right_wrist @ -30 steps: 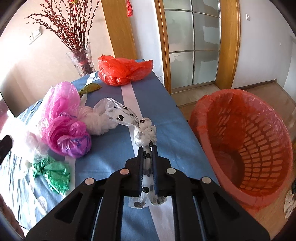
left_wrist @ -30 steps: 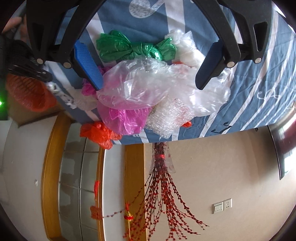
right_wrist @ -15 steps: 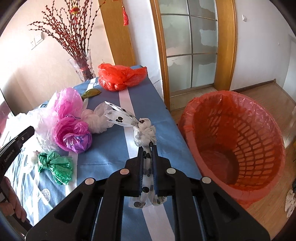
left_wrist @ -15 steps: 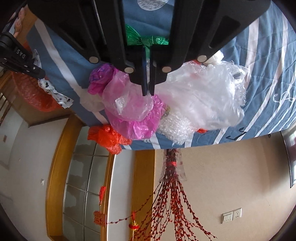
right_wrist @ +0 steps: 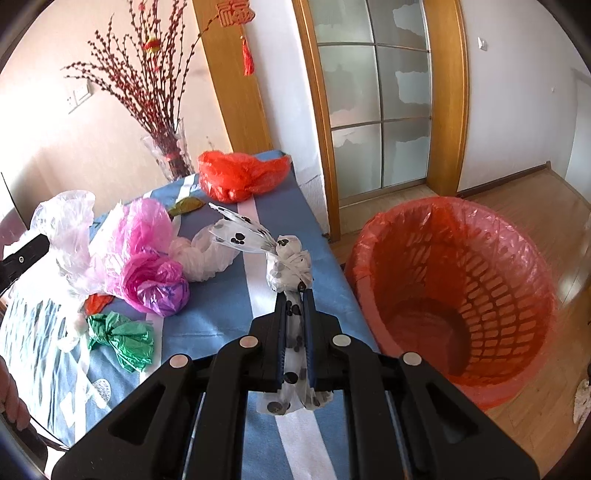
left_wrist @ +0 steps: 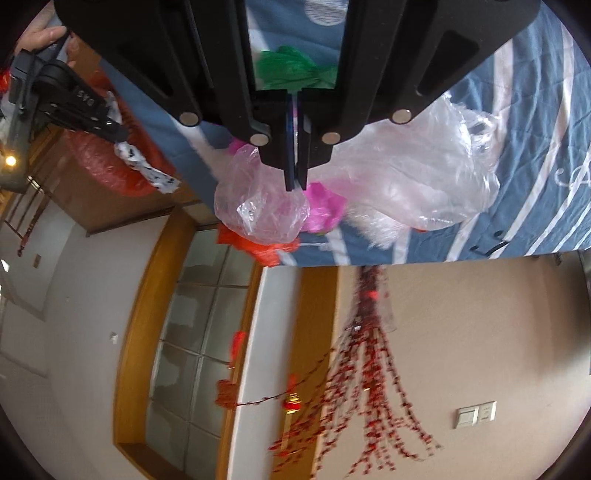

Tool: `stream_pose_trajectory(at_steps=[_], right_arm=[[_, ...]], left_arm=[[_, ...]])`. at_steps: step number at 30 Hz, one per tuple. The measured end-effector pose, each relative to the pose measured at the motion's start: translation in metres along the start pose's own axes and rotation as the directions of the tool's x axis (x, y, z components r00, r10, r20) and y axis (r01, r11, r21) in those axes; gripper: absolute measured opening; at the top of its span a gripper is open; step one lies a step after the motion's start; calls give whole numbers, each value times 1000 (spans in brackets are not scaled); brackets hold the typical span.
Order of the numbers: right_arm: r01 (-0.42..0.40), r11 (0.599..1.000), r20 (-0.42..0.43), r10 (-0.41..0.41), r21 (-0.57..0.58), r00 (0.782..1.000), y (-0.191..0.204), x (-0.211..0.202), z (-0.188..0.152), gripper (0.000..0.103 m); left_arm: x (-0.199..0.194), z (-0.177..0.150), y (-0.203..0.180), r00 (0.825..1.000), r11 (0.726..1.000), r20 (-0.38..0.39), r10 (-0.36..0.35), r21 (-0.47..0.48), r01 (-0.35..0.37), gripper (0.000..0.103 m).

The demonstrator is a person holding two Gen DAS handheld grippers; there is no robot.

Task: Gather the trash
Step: 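Grasp the clear plastic bag with the left tool while the right tool carries the ribbon toward the basket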

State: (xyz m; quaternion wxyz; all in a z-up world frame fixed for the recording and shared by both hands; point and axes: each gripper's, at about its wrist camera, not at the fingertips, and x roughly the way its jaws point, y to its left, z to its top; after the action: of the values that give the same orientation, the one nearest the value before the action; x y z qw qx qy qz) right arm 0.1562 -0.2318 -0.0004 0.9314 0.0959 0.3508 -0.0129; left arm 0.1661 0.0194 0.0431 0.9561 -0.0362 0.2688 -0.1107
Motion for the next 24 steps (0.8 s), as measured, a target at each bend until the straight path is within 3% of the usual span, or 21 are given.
stream_pose_trajectory(at_steps=[10, 24], right_arm=[[81, 996, 51, -83, 43, 995, -40, -25, 8, 10], [189, 963, 61, -204, 193, 977, -122, -37, 7, 10]], left_arm=[[8, 11, -71, 986, 984, -14, -168, 54, 168, 3], [60, 17, -186, 916, 915, -98, -390, 75, 397, 3]])
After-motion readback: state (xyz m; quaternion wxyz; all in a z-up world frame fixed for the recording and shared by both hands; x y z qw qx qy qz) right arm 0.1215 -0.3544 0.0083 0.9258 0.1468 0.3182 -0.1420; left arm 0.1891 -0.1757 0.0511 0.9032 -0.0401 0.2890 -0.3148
